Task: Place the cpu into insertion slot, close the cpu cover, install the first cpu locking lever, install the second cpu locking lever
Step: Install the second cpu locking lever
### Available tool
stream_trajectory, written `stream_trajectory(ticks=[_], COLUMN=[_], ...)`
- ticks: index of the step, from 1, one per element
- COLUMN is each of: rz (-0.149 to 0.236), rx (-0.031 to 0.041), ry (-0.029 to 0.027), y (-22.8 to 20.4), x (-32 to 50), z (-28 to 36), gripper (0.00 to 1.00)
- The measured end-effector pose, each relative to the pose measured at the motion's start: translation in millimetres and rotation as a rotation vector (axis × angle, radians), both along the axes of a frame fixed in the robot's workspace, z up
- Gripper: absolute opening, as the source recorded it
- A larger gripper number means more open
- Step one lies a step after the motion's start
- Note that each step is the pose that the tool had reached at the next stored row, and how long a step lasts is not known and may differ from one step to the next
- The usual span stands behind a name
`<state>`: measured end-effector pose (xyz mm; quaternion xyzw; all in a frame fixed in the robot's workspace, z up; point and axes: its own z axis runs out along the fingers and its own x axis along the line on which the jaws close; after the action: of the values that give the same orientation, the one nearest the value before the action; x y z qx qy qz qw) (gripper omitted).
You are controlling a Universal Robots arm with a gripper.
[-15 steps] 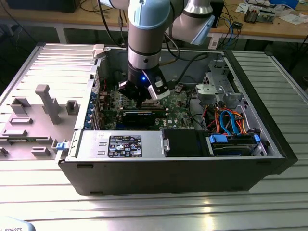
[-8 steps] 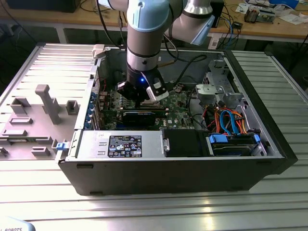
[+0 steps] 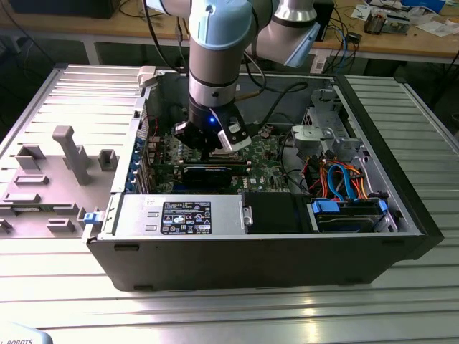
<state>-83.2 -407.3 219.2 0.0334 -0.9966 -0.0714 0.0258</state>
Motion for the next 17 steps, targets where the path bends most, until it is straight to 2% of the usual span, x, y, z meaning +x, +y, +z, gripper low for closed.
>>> stream_trajectory(ticks=[11, 17], rz=[0.0, 0.0], rx=[0.0014, 0.0107], ry=[0.0001, 0.0001], y=[-0.3, -0.2], x=[-4.3, -4.6], z=[-4.1, -8.4], gripper=[0.11, 0.11])
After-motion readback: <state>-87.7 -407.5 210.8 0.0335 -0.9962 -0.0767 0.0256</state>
